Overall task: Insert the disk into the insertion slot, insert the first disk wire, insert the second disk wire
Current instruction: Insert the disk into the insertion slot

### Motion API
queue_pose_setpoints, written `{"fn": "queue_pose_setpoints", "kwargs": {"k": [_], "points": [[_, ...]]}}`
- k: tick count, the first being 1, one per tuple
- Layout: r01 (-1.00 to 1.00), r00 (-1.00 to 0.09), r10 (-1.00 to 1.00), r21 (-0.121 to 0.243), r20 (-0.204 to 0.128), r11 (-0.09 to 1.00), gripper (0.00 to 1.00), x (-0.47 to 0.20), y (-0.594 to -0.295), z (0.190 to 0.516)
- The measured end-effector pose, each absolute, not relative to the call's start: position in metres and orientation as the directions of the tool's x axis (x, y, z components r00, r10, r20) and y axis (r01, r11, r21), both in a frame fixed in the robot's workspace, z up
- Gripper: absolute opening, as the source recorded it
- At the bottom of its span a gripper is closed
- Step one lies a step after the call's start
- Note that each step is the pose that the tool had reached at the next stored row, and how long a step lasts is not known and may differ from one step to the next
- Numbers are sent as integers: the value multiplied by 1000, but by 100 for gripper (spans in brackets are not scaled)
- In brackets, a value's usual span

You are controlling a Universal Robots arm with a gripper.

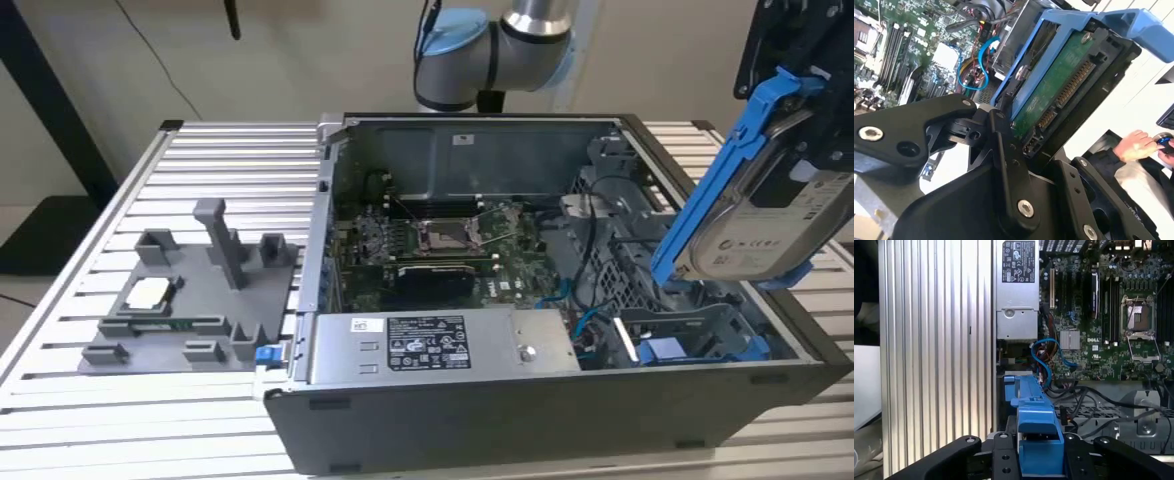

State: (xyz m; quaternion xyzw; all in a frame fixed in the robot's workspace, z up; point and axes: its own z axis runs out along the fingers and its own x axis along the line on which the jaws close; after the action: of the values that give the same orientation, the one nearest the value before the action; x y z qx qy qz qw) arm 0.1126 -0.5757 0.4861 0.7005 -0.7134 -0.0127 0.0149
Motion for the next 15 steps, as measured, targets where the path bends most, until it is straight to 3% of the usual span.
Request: {"fn": "queue_pose_setpoints", "kwargs": {"k": [15], "points": [[-1000, -18, -1000, 25, 4, 18, 33, 113, -576, 466]]}}
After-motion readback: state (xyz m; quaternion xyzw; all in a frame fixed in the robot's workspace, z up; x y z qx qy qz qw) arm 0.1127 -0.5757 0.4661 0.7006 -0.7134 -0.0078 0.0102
